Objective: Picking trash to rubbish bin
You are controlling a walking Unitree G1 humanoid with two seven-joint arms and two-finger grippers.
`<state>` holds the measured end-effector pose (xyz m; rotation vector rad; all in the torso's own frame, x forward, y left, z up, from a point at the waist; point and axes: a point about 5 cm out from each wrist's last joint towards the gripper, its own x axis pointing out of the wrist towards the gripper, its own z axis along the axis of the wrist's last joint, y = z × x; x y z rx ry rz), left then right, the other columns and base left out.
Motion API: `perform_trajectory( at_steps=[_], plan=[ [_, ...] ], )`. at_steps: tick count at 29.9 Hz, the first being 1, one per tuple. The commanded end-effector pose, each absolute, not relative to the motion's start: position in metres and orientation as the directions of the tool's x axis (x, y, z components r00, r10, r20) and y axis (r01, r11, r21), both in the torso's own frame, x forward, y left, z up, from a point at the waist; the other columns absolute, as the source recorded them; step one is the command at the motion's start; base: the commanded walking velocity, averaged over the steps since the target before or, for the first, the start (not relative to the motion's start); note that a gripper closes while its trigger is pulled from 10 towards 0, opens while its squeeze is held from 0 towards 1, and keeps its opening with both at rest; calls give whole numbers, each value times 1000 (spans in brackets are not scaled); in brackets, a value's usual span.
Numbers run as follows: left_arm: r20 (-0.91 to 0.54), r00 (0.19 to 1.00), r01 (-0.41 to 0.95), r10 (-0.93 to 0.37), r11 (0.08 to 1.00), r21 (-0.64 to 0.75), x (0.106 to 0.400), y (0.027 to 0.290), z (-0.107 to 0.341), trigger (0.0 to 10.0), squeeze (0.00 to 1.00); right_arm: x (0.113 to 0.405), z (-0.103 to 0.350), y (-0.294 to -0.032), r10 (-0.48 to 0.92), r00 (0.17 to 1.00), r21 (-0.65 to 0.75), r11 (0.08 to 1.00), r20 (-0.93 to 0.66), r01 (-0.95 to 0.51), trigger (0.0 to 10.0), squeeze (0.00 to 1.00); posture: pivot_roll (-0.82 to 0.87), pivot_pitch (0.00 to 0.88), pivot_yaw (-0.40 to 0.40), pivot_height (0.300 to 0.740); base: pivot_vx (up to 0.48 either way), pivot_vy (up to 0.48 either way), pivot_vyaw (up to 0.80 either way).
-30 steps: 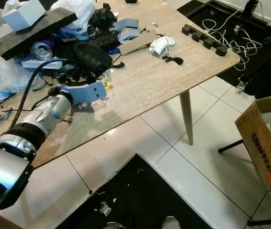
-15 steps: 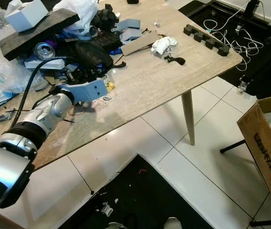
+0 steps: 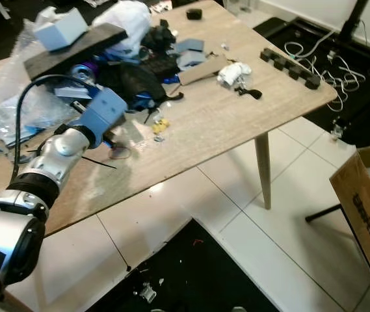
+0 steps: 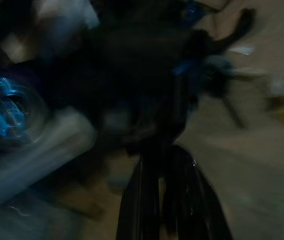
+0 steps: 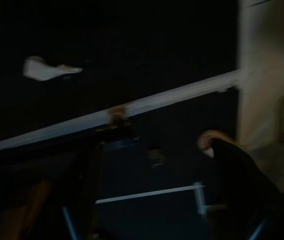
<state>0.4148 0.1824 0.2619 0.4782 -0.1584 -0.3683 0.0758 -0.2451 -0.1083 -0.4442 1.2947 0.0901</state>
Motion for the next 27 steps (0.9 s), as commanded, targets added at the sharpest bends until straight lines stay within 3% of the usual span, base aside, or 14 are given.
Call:
perform_trajectory(
  at_steps=[1, 5, 8, 13, 15, 20, 23, 24, 25, 26, 27],
  plan=[
    [17, 861, 485, -508, 831, 273, 409, 178, 235, 0, 0, 70, -111, -242, -167, 253, -243, 919, -953, -310, 10000, 0, -237, 268, 100, 740, 0, 0, 0],
    [207, 698, 693, -685, 719, 41, 393, 172, 235, 0, 0, 77, -109, -243, -167, 257, -244, 919, -952, -308, 10000, 0, -221, 232, 90, 740, 0, 0, 0],
    [302, 621, 762, -724, 648, -14, 380, 169, 233, 0, 0, 81, -109, -242, -164, 261, -243, 920, -951, -309, 10000, 0, -214, 218, 82, 740, 0, 0, 0],
    [414, 607, 774, -678, 621, -118, 366, 174, 222, 0, 0, 89, -107, -241, -155, 274, -242, 916, -949, -320, 10000, 0, -195, 200, 70, 740, 0, 0, 0],
    [472, 646, 740, -600, 645, -194, 364, 186, 215, 0, 0, 95, -106, -240, -150, 281, -243, 911, -948, -332, 10000, 0, -174, 192, 59, 740, 0, 0, 0],
    [517, 655, 730, -552, 640, -241, 360, 192, 214, 0, 0, 98, -105, -240, -148, 284, -244, 907, -948, -343, 10000, 0, -165, 184, 55, 740, 0, 0, 0],
    [588, 615, 770, -525, 560, -305, 347, 191, 217, 0, 0, 101, -105, -239, -145, 285, -243, 905, -948, -350, 10000, 0, -160, 175, 52, 740, 0, 0, 0],
    [623, 561, 817, -545, 485, -312, 337, 184, 217, 3059, 0, 103, -105, -239, -142, 287, -243, 904, -947, -352, 10000, 0, -159, 169, 52, 740, 0, 0, 0],
    [623, 561, 817, -545, 485, -312, 337, 184, 217, 3059, 0, 103, -105, -239, -142, 287, -243, 904, -947, -352, 10000, 0, -159, 169, 52, 740, 0, 0, 0],
    [627, 539, 834, -563, 461, -304, 333, 180, 216, 4431, 0, 103, -105, -239, -142, 288, -243, 904, -947, -352, 10000, 0, -160, 162, 51, 740, 0, 0, 0],
    [632, 507, 857, -585, 420, -299, 328, 174, 214, 9216, 0, 104, -105, -238, -141, 289, -242, 904, -947, -352, 10000, 0, -161, 158, 52, 740, 0, 0, 0]
  ],
)
